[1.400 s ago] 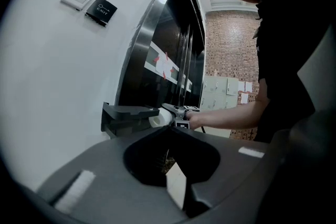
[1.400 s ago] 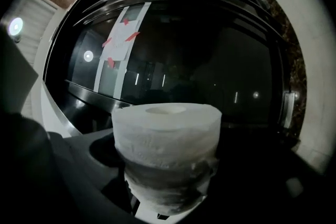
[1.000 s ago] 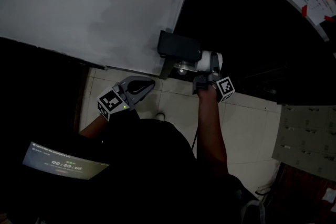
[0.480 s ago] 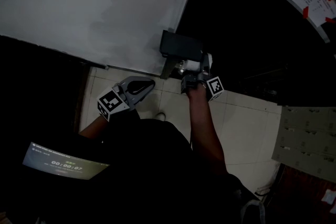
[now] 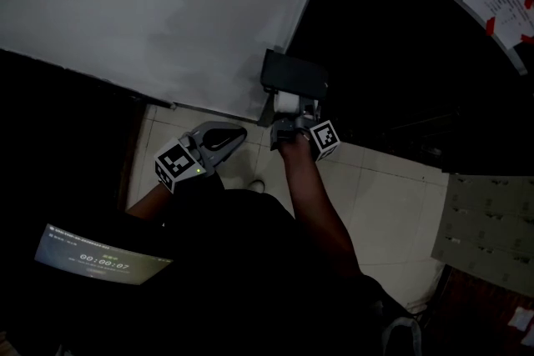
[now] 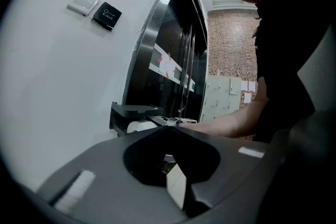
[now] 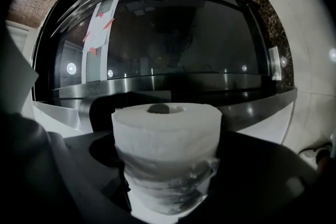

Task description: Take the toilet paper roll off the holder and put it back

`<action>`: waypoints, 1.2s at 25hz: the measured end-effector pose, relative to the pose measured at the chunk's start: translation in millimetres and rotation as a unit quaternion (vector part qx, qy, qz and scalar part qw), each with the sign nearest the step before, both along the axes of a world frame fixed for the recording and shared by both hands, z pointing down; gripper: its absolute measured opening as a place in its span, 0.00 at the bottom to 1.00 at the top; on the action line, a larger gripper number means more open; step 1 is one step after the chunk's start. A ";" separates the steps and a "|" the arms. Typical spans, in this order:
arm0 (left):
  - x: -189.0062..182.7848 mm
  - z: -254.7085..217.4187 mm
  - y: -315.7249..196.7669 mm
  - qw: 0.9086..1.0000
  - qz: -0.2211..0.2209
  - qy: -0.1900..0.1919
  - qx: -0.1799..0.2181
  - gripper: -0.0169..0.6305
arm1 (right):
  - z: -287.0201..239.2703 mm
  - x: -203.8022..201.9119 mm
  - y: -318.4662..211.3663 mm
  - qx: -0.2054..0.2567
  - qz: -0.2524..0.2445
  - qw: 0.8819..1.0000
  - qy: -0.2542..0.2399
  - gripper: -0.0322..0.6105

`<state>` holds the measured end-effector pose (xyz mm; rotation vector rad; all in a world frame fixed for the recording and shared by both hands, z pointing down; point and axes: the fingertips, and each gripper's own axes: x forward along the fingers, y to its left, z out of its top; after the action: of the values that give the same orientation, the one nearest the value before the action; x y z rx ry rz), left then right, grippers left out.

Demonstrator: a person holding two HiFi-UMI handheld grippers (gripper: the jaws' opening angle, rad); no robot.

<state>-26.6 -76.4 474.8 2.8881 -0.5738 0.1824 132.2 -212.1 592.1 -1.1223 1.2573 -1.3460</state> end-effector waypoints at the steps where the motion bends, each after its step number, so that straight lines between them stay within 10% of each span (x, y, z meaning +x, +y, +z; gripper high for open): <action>1: -0.6 0.4 0.1 1.000 -0.001 0.000 -0.001 0.03 | -0.3 -6.0 0.5 0.000 0.001 1.000 0.001 0.78; 24: 0.1 -0.8 0.2 1.000 0.003 0.005 0.000 0.03 | 3.5 -32.2 59.6 0.030 -0.085 0.996 0.024 0.79; 30: 5.4 -1.2 0.6 1.000 0.009 0.007 0.001 0.03 | 2.0 -36.3 103.9 0.053 -0.194 0.962 0.187 0.79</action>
<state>-21.2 -75.8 473.6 2.8949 -0.5458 0.1634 95.9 -108.3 594.1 -1.1271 1.8815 -1.3638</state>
